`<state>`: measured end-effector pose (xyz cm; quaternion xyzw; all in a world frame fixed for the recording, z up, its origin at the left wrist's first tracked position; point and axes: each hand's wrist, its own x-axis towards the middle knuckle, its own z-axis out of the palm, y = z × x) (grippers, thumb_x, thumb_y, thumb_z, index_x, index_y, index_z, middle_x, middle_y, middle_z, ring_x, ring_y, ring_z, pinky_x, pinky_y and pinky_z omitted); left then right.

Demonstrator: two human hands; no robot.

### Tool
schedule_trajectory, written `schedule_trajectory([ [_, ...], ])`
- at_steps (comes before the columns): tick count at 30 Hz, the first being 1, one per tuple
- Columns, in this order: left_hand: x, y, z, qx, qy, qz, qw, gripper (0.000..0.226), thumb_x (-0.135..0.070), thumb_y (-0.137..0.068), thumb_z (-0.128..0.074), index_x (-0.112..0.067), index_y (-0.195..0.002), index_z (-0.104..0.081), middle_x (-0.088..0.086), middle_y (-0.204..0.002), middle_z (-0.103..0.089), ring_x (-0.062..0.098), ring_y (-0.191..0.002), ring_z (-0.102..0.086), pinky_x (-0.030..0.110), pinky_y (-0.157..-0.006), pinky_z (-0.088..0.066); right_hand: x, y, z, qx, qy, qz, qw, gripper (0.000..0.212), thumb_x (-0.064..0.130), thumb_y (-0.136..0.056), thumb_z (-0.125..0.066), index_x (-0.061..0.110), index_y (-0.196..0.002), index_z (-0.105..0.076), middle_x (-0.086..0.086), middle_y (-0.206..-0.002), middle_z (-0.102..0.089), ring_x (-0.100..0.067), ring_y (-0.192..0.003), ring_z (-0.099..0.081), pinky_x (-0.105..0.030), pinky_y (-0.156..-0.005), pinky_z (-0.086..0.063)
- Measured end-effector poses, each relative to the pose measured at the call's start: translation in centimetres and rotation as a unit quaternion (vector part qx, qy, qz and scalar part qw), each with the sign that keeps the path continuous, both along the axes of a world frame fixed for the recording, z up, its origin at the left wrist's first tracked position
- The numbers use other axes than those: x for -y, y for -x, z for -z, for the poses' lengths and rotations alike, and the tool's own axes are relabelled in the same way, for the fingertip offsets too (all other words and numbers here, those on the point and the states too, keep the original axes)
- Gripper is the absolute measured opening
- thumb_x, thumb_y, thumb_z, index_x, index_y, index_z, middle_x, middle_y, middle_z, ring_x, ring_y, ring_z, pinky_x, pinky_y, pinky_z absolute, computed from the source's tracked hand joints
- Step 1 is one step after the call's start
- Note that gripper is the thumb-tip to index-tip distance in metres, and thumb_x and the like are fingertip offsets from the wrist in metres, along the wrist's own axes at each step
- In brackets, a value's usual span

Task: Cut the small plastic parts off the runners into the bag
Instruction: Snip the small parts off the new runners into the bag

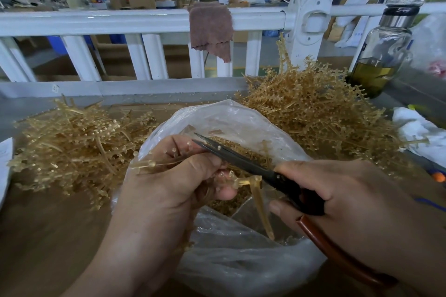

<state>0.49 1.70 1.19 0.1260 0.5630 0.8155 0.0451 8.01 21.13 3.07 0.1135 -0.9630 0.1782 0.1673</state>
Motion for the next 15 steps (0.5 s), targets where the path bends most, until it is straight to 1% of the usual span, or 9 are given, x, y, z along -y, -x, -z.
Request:
schedule_trajectory([
  [2, -0.04, -0.07, -0.19, 0.002, 0.003, 0.001, 1.0, 0.008, -0.005, -0.065, -0.069, -0.012, -0.069, -0.072, 0.019, -0.067, -0.068, 0.025, -0.046, -0.064, 0.024, -0.045, -0.053, -0.01, 0.01, 0.01, -0.003, -0.004, 0.001, 1.0, 0.032, 0.057, -0.083, -0.051, 0.03, -0.085, -0.068, 0.018, -0.065, -0.057, -0.003, -0.058, -0.055, -0.021, -0.049, -0.044],
  [5, -0.07, -0.03, -0.26, 0.009, 0.006, -0.001, 1.0, 0.009, -0.005, -0.063, -0.068, -0.014, -0.064, -0.07, 0.017, -0.067, -0.068, 0.024, -0.044, -0.063, 0.023, -0.043, -0.051, 0.06, 0.07, 0.01, 0.0, -0.005, 0.001, 1.0, 0.031, 0.057, -0.084, -0.05, 0.031, -0.086, -0.067, 0.019, -0.064, -0.056, -0.002, -0.058, -0.055, -0.02, -0.049, -0.044],
  [8, 0.06, -0.01, -0.25, 0.012, 0.011, 0.001, 1.0, 0.009, -0.005, -0.063, -0.067, -0.013, -0.063, -0.07, 0.016, -0.067, -0.068, 0.024, -0.043, -0.062, 0.023, -0.043, -0.051, 0.04, 0.03, 0.04, 0.009, -0.007, 0.002, 1.0, 0.032, 0.059, -0.083, -0.049, 0.032, -0.086, -0.066, 0.02, -0.064, -0.055, 0.0, -0.059, -0.054, -0.019, -0.05, -0.043],
  [11, 0.34, 0.13, -0.12, 0.008, 0.013, 0.018, 1.0, 0.008, -0.006, -0.064, -0.068, -0.014, -0.064, -0.07, 0.016, -0.068, -0.068, 0.024, -0.045, -0.064, 0.023, -0.044, -0.052, 0.03, -0.02, 0.05, 0.01, -0.013, 0.003, 1.0, 0.031, 0.059, -0.083, -0.049, 0.032, -0.082, -0.063, 0.02, -0.062, -0.051, 0.001, -0.059, -0.051, -0.014, -0.05, -0.037],
  [15, 0.61, 0.33, 0.06, 0.002, 0.019, 0.038, 0.999, 0.008, -0.008, -0.068, -0.069, -0.015, -0.066, -0.071, 0.016, -0.071, -0.068, 0.024, -0.049, -0.065, 0.024, -0.046, -0.053, -0.24, 0.12, -0.05, 0.014, -0.008, -0.007, 1.0, 0.032, 0.06, -0.084, -0.051, 0.031, -0.081, -0.063, 0.019, -0.062, -0.051, 0.001, -0.058, -0.052, -0.016, -0.051, -0.04],
])
